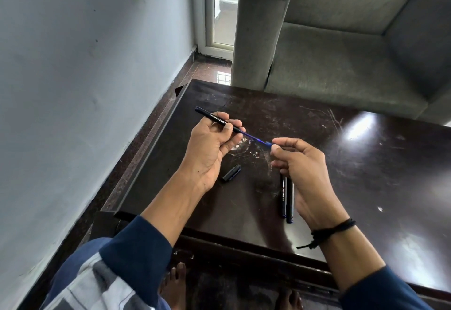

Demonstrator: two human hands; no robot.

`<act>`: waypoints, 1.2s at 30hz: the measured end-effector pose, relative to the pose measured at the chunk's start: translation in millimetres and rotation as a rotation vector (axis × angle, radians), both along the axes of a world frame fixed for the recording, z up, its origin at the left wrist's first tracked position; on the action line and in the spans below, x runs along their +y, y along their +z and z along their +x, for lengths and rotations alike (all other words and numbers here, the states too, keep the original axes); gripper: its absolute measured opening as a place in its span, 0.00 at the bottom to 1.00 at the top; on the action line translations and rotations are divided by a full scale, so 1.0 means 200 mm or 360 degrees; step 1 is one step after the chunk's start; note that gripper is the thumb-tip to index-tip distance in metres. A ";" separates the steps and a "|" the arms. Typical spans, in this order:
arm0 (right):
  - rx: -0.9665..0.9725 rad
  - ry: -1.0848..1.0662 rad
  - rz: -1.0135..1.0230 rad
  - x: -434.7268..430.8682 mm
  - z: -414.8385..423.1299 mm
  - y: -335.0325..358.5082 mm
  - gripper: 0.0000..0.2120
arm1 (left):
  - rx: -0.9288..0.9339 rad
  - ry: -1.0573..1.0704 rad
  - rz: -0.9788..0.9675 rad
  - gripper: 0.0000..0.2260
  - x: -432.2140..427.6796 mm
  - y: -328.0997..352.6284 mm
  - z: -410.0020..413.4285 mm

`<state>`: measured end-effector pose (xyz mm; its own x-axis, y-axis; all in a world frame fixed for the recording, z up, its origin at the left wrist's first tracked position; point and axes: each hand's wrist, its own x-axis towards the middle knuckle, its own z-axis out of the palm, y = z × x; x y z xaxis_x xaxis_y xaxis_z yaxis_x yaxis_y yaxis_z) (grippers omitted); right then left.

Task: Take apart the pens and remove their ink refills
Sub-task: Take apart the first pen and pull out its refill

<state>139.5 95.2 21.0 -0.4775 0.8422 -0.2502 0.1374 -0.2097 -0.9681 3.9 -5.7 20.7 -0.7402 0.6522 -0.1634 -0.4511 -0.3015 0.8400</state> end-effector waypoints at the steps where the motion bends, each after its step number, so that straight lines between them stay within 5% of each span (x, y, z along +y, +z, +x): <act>1: 0.0032 -0.0047 -0.0071 0.01 0.00 0.01 0.04 | -0.0013 0.0034 0.0023 0.10 0.00 0.00 0.00; 5: 0.0167 -0.0251 -0.0264 0.02 0.01 0.02 0.05 | -0.0074 0.0124 0.0086 0.09 0.00 0.00 -0.01; 9: 0.0072 -0.0257 -0.0095 0.02 0.01 0.01 0.07 | -0.0081 0.0160 0.0108 0.09 0.00 0.00 -0.01; 15: -0.0814 0.0208 0.0996 -0.07 0.00 -0.02 0.07 | -0.0074 0.0167 0.0118 0.10 0.00 0.01 0.00; 19: -0.1086 0.0432 0.1463 -0.12 0.00 -0.05 0.04 | -0.0064 0.0152 0.0125 0.10 0.00 0.00 0.00; 30: -0.1388 0.0820 0.1540 -0.14 0.00 -0.05 0.09 | -0.0033 0.0084 0.0097 0.10 0.01 -0.01 0.01; 36: -0.1273 0.0807 0.1371 -0.10 0.01 -0.05 0.07 | -0.0047 0.0076 0.0107 0.09 0.01 -0.01 0.02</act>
